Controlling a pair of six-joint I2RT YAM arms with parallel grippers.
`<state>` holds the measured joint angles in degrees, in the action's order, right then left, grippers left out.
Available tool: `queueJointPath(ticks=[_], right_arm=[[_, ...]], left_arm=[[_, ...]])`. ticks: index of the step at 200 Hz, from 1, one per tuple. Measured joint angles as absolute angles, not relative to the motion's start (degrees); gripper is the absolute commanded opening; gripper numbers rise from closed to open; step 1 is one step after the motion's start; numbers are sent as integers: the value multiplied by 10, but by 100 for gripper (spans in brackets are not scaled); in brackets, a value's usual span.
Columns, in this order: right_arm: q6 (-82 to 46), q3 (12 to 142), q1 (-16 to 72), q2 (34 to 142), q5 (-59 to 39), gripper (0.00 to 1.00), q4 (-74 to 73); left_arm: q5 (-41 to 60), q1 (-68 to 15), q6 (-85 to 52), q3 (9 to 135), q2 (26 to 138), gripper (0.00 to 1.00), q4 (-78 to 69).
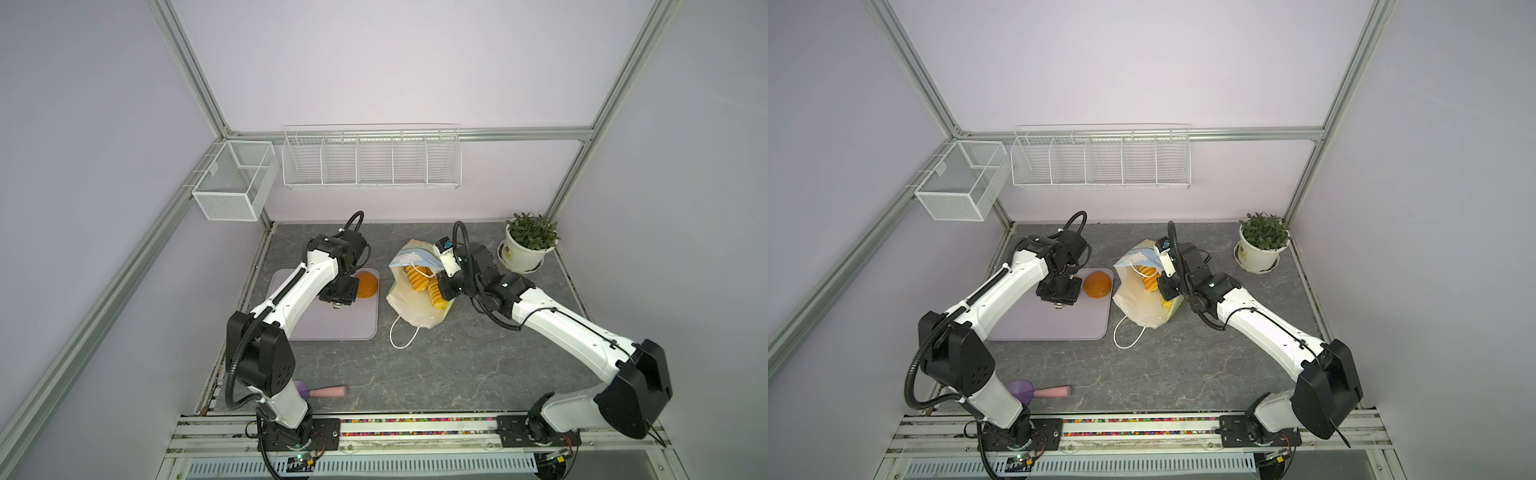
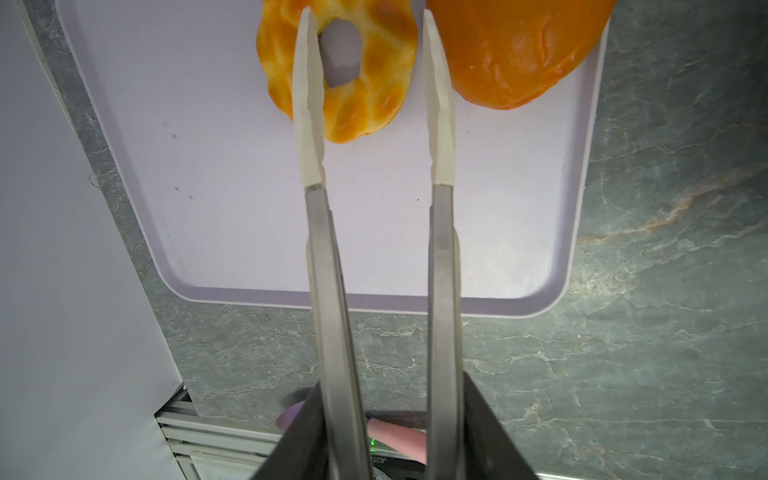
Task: Take the fake bread out of the paper bag
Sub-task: 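Raise the open tongs and move them back to the bag opening, then insert the tongs deep into the bag toward the small yellow bun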
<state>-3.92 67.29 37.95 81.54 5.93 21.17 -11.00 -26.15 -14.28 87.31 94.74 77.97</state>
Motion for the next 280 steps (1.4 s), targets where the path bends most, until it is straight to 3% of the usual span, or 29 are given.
queueJointPath(ticks=[35,80,111,147,173,200,239,280], right_arm=[[-41,677,379,817,59,7,215],[-43,682,379,819,59,7,219],[-47,690,377,827,59,7,220],[-47,695,375,828,60,7,220],[-49,696,375,828,60,7,221],[-57,697,375,828,62,7,221],[-76,696,375,828,67,7,220],[-91,696,375,828,68,7,215]], left_arm=[[-93,-262,-144,864,896,29,779],[-31,-265,-144,841,755,23,768],[16,-300,-166,814,658,24,750],[49,-412,-230,794,591,29,712],[54,-501,-281,774,595,29,660],[63,-539,-342,719,636,32,549],[46,-538,-425,665,720,34,410],[46,-488,-525,606,732,34,243]])
